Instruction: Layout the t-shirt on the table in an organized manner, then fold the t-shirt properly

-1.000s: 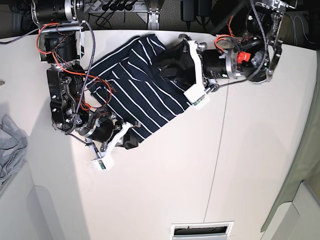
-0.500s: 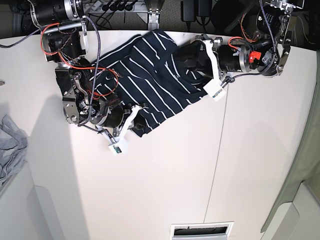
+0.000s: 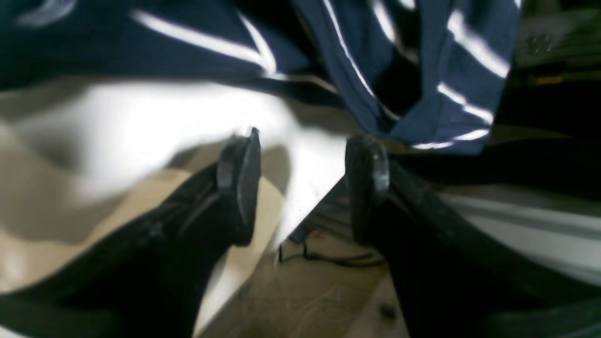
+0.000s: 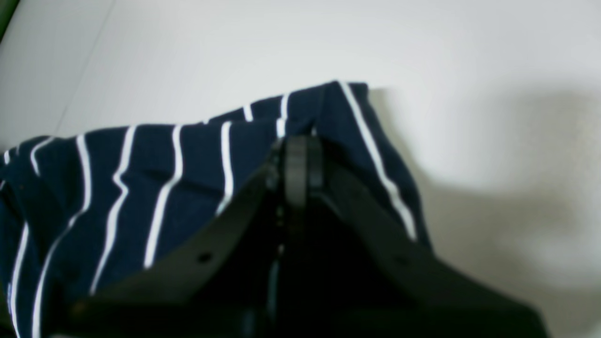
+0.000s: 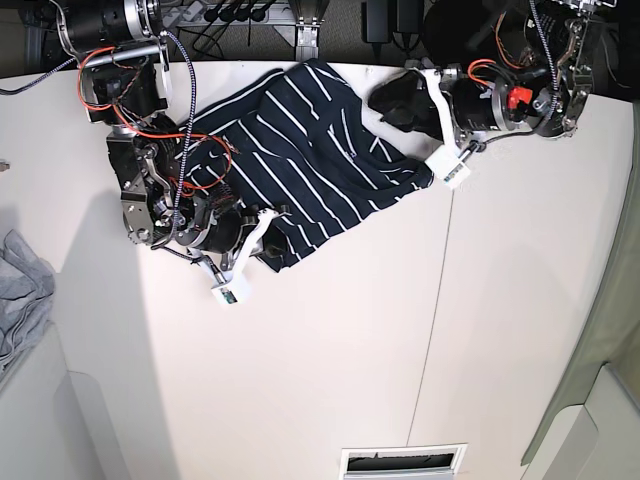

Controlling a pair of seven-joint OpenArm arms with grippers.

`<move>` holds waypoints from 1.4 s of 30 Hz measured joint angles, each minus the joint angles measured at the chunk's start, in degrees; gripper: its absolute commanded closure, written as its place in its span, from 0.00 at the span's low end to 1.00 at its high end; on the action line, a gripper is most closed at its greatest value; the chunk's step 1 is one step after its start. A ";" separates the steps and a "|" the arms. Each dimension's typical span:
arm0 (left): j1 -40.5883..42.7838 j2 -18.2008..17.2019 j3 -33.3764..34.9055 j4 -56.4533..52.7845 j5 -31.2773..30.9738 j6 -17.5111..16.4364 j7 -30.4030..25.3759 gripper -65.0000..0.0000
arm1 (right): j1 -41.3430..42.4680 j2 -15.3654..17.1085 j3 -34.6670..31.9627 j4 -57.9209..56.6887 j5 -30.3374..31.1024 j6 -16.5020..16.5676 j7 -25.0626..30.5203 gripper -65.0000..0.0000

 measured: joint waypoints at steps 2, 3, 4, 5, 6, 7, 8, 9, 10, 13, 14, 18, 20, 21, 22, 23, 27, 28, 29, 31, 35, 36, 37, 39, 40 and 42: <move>0.00 -0.28 -3.10 0.81 -0.76 0.02 0.00 0.52 | -0.02 0.00 0.00 0.00 0.00 0.00 0.00 1.00; 0.00 -0.28 -4.59 1.11 -0.92 0.02 -0.15 0.52 | -0.02 0.00 0.00 0.00 0.00 0.00 0.00 1.00; 0.00 -0.26 -6.10 1.57 -1.29 0.02 0.13 0.52 | -0.04 0.00 0.00 0.00 -0.09 0.00 0.00 1.00; 0.00 -0.22 -7.67 2.12 -2.93 0.02 1.70 0.52 | -0.04 0.00 0.00 0.00 -0.28 0.00 0.02 1.00; 0.02 -0.20 -9.38 2.84 -5.77 0.02 3.65 0.52 | -0.04 0.09 0.00 0.00 -0.31 0.00 0.04 1.00; 0.17 -0.24 -11.06 3.69 -9.64 0.02 5.27 0.52 | -0.20 0.11 0.00 0.00 -0.33 0.00 0.04 1.00; 0.31 -0.26 -12.35 4.79 -13.11 0.00 6.71 0.52 | -0.35 0.31 0.00 0.00 -0.26 0.02 0.44 1.00; 0.31 -0.31 -12.96 6.10 -15.41 0.00 8.26 0.52 | -0.52 0.31 0.00 0.00 -0.22 0.02 0.50 1.00; 0.31 -0.48 -12.87 7.43 -16.94 0.00 9.70 0.52 | -0.63 0.46 0.00 0.00 -0.20 0.02 0.70 1.00; 0.33 -0.87 -9.16 11.28 -19.47 0.02 11.61 0.52 | -1.01 0.46 0.00 0.02 0.00 0.04 0.92 1.00; 0.31 -0.85 -7.10 12.52 -19.52 0.00 11.32 0.52 | -1.20 0.46 0.00 0.02 0.09 0.04 1.16 1.00; 0.17 1.25 2.69 14.12 -12.44 -0.15 5.95 0.52 | -1.46 0.59 0.02 0.02 0.46 0.22 1.29 1.00; 0.28 2.97 7.04 12.87 -4.02 -0.09 0.44 0.52 | -1.44 0.59 0.02 0.02 0.48 0.22 1.29 1.00; 0.31 3.74 8.70 11.93 -0.46 -0.04 -2.27 0.52 | -1.44 0.59 0.02 0.02 0.50 0.24 1.29 1.00; 0.28 4.39 10.05 10.78 2.25 0.02 -3.85 0.52 | -1.44 0.59 0.02 0.02 0.48 0.24 1.27 1.00; 0.13 4.92 11.23 9.44 4.28 0.04 -4.74 0.52 | -1.44 0.59 0.02 0.02 0.48 0.24 1.27 1.00; -0.35 5.62 14.21 2.16 9.88 0.02 -6.01 0.52 | -1.42 0.59 0.02 0.02 0.46 0.26 1.11 1.00; -0.83 5.64 14.23 0.04 11.19 -0.02 -6.62 0.52 | -1.42 0.61 0.02 0.02 0.48 0.26 1.14 1.00; -1.70 5.62 14.23 -2.08 12.04 -0.22 -7.06 0.52 | -1.42 0.74 0.02 0.02 0.50 0.26 1.11 1.00; -4.35 5.62 14.12 -5.77 11.80 -1.36 -6.97 0.52 | -1.42 1.03 0.02 0.04 0.72 0.31 0.90 1.00; -10.38 5.60 14.16 -10.80 13.77 -2.19 -7.26 0.52 | -1.27 2.32 0.02 0.13 1.20 0.66 -1.09 1.00; -11.96 5.42 14.21 -11.74 14.49 -2.21 -7.58 0.52 | -1.25 2.73 0.04 0.22 1.42 0.66 -1.66 1.00; -13.62 5.16 14.21 -12.66 14.91 -2.10 -7.58 0.52 | -1.27 3.13 0.09 0.28 2.49 0.66 -2.58 1.00; -16.39 3.96 14.16 -13.94 15.63 -1.79 -7.58 0.52 | -1.60 4.11 0.13 0.50 5.11 0.66 -3.65 1.00; -17.59 3.32 14.08 -14.40 16.24 -1.49 -7.56 0.52 | -2.10 4.61 0.11 0.94 6.29 0.63 -3.91 1.00; -19.61 2.14 13.94 -14.91 17.27 -1.16 -7.45 0.52 | -3.65 5.55 0.13 2.73 7.34 0.57 -4.11 1.00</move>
